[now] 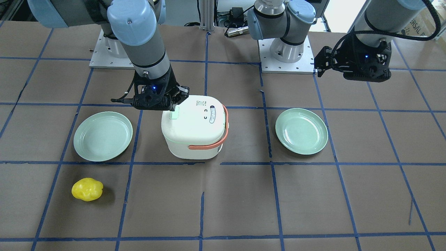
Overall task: Press rice cooker button
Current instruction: 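Lower the right gripper and press down on the green button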
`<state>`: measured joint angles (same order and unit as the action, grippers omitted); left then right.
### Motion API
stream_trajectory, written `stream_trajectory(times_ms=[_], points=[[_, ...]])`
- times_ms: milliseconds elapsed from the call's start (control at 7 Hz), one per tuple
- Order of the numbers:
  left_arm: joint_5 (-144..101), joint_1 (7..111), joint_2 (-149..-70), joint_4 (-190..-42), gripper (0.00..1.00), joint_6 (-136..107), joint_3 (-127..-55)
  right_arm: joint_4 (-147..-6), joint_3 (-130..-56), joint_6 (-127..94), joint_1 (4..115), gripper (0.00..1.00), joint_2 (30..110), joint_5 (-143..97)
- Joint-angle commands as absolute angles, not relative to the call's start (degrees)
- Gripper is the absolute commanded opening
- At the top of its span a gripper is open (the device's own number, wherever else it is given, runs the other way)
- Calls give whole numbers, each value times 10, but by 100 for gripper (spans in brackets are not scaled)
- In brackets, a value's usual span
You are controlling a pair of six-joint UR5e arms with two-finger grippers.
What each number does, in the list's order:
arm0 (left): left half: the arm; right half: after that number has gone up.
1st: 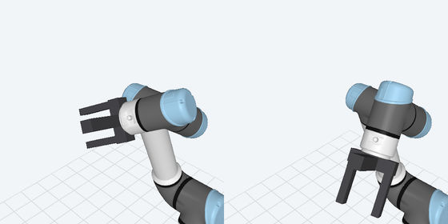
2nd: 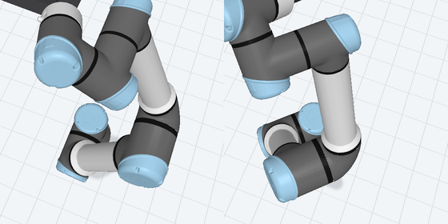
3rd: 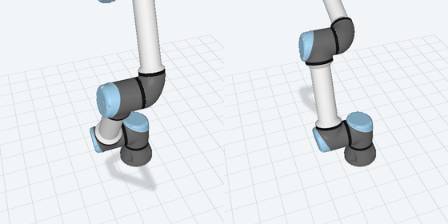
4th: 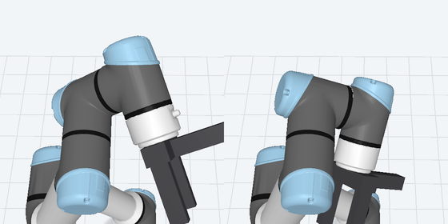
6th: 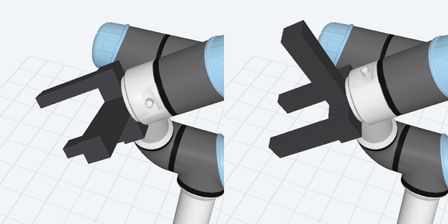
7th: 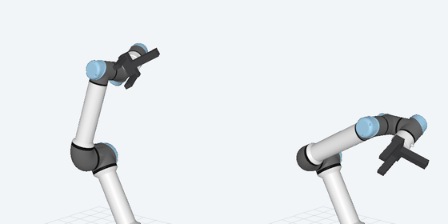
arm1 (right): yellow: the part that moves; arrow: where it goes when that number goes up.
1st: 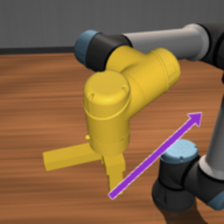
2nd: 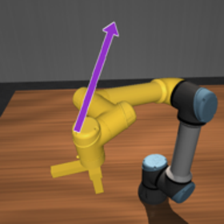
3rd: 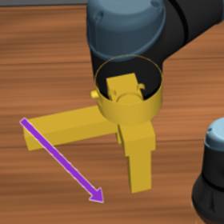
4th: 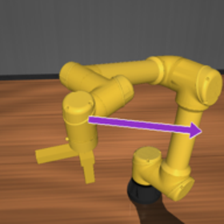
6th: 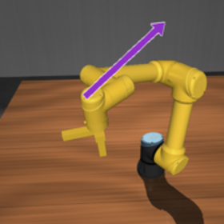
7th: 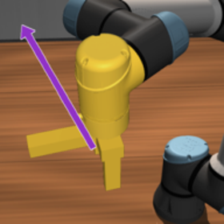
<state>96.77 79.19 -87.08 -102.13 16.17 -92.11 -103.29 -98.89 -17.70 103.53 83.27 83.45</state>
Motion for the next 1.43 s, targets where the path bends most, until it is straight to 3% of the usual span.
stream_trajectory(times_ms=[0,1143,1286], points=[[968,792,-871,-1021,100,162,-921,-1051,-999,-178,1035,9,831,834],[968,792,-871,-1021,100,162,-921,-1056,-993,-180,1035,12,821,833],[968,792,-871,-1021,100,162,-921,-1049,-976,-193,1035,41,829,838]])
